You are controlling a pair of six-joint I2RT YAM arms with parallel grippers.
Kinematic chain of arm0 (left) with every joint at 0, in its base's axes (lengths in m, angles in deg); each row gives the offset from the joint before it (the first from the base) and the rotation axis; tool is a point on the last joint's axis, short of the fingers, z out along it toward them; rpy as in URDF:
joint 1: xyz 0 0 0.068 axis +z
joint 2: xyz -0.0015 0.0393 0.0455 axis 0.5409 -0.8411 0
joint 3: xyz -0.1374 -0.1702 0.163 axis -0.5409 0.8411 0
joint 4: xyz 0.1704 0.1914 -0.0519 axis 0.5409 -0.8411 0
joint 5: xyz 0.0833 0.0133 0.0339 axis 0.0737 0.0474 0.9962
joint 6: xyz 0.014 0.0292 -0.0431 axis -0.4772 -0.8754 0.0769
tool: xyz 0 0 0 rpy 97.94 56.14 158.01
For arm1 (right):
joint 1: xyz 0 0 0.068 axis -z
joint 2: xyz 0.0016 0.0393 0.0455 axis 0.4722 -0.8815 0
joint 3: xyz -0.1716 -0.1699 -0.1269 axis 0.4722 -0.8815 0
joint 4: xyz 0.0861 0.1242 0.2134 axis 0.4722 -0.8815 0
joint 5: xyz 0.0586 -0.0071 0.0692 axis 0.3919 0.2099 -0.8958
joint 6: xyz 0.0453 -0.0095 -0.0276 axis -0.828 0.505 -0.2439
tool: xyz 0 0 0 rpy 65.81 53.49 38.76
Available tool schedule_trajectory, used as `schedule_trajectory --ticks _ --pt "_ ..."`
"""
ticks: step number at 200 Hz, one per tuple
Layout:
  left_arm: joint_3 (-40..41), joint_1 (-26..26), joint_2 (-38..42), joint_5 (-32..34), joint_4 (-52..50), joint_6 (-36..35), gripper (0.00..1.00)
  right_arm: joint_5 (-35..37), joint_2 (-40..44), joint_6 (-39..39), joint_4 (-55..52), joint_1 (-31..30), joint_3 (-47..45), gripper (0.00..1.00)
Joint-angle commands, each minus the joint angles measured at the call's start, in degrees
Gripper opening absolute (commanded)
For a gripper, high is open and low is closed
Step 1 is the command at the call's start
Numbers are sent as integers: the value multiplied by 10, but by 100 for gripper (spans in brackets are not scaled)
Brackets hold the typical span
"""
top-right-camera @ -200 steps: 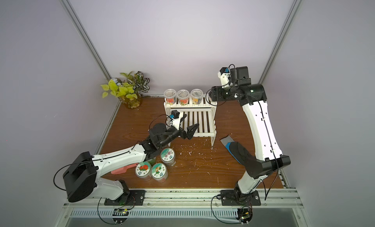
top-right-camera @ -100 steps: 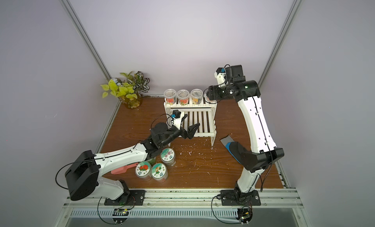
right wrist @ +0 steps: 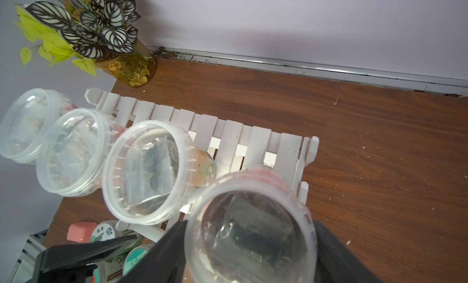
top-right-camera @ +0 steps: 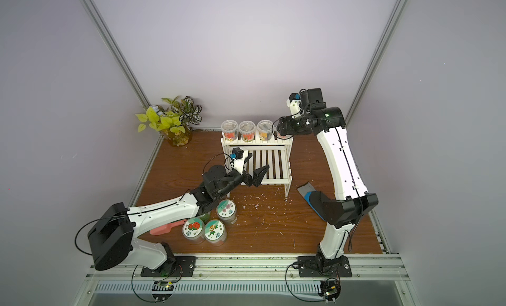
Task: Place the seed container on the shelf
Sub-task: Place the seed jar on the shelf.
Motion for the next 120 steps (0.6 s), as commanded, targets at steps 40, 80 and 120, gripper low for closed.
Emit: schedule_trajectory --ticks 40,80,120 --pt "7 -5 11 11 31 -3 100 -5 -3 -1 0 -4 28 78" --pt "7 -5 15 11 29 -4 100 -11 -3 -3 -1 -5 30 78" --pt "7 -5 16 10 29 -5 100 -9 -3 -4 -1 -8 25 78"
